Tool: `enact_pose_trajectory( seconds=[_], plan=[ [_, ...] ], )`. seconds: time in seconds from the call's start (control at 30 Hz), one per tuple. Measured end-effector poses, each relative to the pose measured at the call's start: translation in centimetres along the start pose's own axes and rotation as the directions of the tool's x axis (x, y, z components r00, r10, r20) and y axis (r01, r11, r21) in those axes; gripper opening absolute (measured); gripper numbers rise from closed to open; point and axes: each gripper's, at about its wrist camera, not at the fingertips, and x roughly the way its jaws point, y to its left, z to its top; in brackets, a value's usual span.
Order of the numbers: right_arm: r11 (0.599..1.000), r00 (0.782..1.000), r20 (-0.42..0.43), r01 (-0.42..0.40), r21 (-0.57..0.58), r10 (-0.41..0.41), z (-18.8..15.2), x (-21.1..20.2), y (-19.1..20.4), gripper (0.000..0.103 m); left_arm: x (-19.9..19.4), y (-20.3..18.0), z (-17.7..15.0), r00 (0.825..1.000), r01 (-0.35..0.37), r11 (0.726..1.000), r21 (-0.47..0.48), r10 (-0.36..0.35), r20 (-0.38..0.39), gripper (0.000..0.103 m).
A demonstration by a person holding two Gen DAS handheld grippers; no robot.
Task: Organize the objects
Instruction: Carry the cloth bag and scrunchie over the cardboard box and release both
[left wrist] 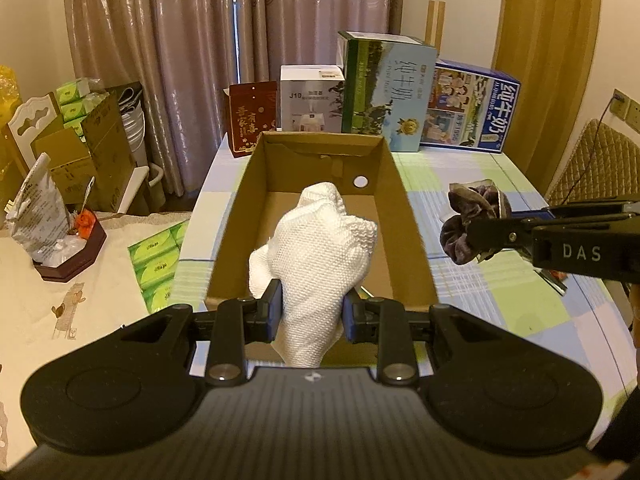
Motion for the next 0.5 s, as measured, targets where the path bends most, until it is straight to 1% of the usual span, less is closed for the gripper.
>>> enact_pose_trajectory(
  seconds=[0.13, 0.33, 0.5],
  plan=[
    [1.0, 1.0, -0.002, -0.008, 0.011, 0.008, 1.5, 2.2, -0.3, 0.014, 1.8, 0.9, 1.5, 1.0, 0.006, 1.0, 0.012, -0.006, -0.002, 0.025],
    [0.999, 0.999, -0.034, -0.015, 0.048, 0.017, 3.3, 5.7, -1.5, 0.014, 5.2, 2.0, 3.9, 1.0, 0.012, 1.0, 0.028, -0.011, -0.014, 0.025],
    [0.998, 0.998, -0.054, -0.018, 0.067, 0.021, 4.2, 8.1, -2.5, 0.014, 8.1, 2.3, 4.6, 0.999, 0.021, 0.999, 0.03, -0.02, -0.036, 0.025]
  ],
)
